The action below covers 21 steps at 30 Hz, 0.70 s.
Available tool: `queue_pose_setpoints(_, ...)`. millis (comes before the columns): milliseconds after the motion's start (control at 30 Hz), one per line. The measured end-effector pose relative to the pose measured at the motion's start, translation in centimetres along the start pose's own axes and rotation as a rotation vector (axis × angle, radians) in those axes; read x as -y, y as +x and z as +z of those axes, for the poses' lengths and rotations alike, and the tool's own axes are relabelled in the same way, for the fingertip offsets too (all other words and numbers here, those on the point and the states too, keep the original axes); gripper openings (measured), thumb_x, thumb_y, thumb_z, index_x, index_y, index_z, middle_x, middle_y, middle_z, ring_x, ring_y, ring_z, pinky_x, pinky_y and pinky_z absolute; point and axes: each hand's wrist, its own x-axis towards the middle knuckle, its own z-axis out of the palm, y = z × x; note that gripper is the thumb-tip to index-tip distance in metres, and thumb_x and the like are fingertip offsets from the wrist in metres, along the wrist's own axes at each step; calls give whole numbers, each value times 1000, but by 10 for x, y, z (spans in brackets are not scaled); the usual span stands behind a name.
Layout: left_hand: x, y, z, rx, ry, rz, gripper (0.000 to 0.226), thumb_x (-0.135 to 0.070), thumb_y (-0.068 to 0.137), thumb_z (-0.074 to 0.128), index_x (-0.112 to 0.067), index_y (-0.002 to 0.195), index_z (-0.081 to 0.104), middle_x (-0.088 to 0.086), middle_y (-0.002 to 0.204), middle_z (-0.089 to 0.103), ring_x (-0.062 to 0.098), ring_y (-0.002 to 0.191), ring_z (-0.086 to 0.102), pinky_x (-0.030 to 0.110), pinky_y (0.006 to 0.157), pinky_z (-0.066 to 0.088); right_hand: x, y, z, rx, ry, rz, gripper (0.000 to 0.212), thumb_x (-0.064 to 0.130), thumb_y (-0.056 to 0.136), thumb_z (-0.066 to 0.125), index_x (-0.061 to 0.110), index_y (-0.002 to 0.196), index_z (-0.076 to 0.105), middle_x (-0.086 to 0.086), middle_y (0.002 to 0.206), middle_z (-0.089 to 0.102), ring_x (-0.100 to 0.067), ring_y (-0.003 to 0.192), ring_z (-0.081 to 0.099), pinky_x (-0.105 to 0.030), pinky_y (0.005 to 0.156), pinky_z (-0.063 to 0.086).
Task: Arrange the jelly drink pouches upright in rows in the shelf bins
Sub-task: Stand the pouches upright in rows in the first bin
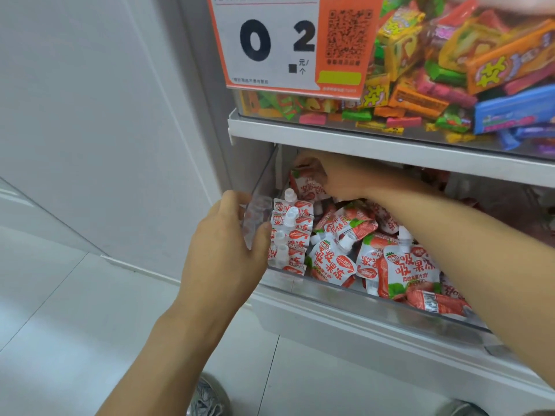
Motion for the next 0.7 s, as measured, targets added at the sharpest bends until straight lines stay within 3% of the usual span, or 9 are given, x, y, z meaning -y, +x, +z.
queue_pose_setpoints(67,0,0,0,2,-1,-1,30,-34,86,63,-28,112,49,-9,100,62,13,86,62,29,69,49,-1,8,2,-16,-109,0,49,-6,90,52,9,136,52,-11,138,54,-29,126,51,-38,106,41)
queue_pose_setpoints(167,0,0,0,4,-14,5,30,-34,86,64,-28,111,49,-11,99,62,11,86,61,26,68,47,1,15,3,67,-300,-29,52,2,82,64,19,131,55,-5,131,56,-29,118,54,-35,96,47)
queue_pose_setpoints(267,0,1,-2,10,-20,3,28,-35,86,64,-31,109,49,-13,98,61,9,84,61,18,62,44,0,20,6,70,-425,8,65,7,86,65,14,145,38,-7,142,46,-28,126,47,-27,99,38)
queue_pose_setpoints(333,0,1,-2,10,-26,1,26,-35,86,64,-31,106,47,-13,96,61,9,83,61,13,60,42,1,19,4,114,-354,51,59,5,93,58,9,147,36,-9,145,44,-26,130,45,-20,96,33)
queue_pose_setpoints(433,-1,1,-2,11,-24,2,27,-35,86,65,-29,107,48,-12,97,60,10,83,60,15,59,40,-2,16,0,119,-269,46,40,0,95,55,4,135,53,-11,134,56,-28,120,53,-19,82,36)
queue_pose_setpoints(567,-2,0,-1,6,-15,7,28,-34,87,64,-28,110,49,-11,99,61,12,85,61,24,66,42,2,4,-3,-65,-172,5,30,6,95,58,2,123,64,-11,127,63,-27,119,57,-24,97,41)
queue_pose_setpoints(633,-2,0,-1,5,-10,7,28,-34,87,64,-27,110,49,-10,99,61,12,85,62,25,67,43,6,-3,-5,-178,-149,19,27,18,95,58,5,118,65,-13,114,67,-28,108,62,-32,92,46)
queue_pose_setpoints(700,-2,-1,-1,6,-9,7,29,-34,87,64,-26,111,50,-9,100,61,13,86,62,25,67,43,15,-10,-5,-216,-111,115,24,30,99,54,9,95,64,-10,85,66,-17,77,64,-24,71,43)
